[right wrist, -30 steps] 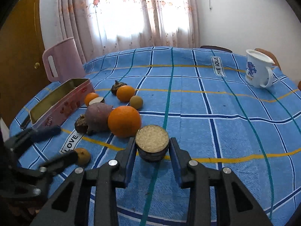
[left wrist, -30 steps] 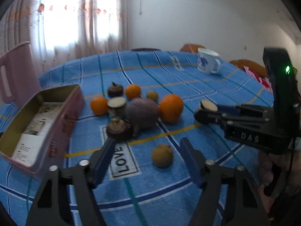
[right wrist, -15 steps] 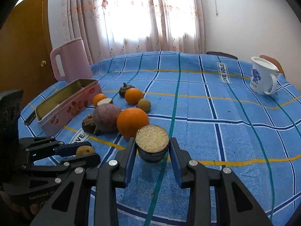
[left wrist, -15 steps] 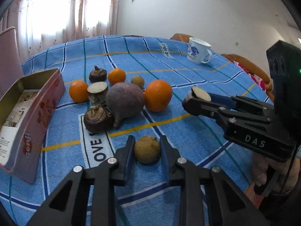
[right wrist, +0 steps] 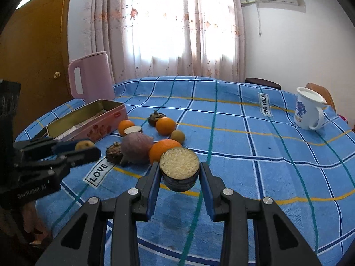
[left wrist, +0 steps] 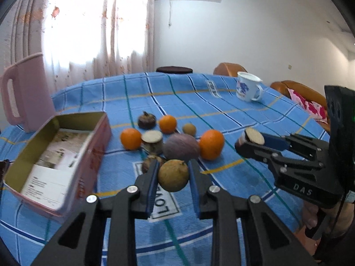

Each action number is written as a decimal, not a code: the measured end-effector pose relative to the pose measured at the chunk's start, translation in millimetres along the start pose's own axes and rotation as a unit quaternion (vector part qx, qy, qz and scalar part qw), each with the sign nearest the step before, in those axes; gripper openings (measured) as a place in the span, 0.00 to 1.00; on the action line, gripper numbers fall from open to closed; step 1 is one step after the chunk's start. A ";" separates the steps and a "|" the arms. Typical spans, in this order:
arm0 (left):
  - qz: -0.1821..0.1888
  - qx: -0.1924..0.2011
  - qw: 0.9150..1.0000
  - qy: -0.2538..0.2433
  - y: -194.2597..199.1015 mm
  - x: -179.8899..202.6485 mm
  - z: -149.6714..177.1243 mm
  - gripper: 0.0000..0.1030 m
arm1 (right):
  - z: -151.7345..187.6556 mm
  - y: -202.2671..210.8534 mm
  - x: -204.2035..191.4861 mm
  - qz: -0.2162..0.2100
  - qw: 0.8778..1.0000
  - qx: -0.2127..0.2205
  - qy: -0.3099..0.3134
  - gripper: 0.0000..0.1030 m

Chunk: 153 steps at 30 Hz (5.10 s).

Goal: Organize fruits
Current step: 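Carry the slice and the small brown fruit over the open tin with both grippers, then open the right gripper over the tin while the left gripper releases its fruit inside, then grasp the dark mangosteen with the left gripper while the right gripper grasps an orange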

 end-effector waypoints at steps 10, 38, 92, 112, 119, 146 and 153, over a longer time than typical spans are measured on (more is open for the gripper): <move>-0.029 0.014 0.999 0.017 7.7 -28.8 -4.9 0.27 | -16.5 -5.1 -21.4 -0.024 1.000 -0.001 0.014 0.36; -0.112 0.018 0.992 0.058 15.0 -129.7 -17.6 0.27 | -87.1 -48.7 -120.0 -0.105 0.989 -0.008 0.103 0.36; -0.065 0.029 0.997 0.017 10.9 -69.8 -23.6 0.75 | -38.7 -30.0 -6.7 0.025 0.998 -0.028 0.055 0.54; -0.018 -0.090 0.995 -0.037 -51.3 -19.8 0.1 0.51 | -14.0 -61.5 -13.5 -0.052 0.991 -0.112 0.049 0.54; 0.011 -0.113 0.993 -0.027 -59.9 -16.5 -0.4 0.49 | -15.5 -69.5 -5.6 -0.065 0.990 -0.125 0.025 0.53; 0.043 -0.127 0.991 -0.006 -63.4 -23.5 2.4 0.40 | -14.5 -64.9 -11.2 -0.063 0.990 -0.120 0.040 0.48; 0.051 -0.114 0.992 -0.002 -57.1 -21.3 2.3 0.39 | -16.9 -60.3 -11.2 -0.061 0.991 -0.108 0.043 0.48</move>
Point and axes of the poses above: each gripper's, at about its wrist camera, not at the fingertips, and y roughly against the way its jaws point, x to its right, z to its underside, the point moved 7 cm from there along -y, roughly the way its jaws point, and after that the axes turned 3 degrees about -y, right-handed, at the moved point
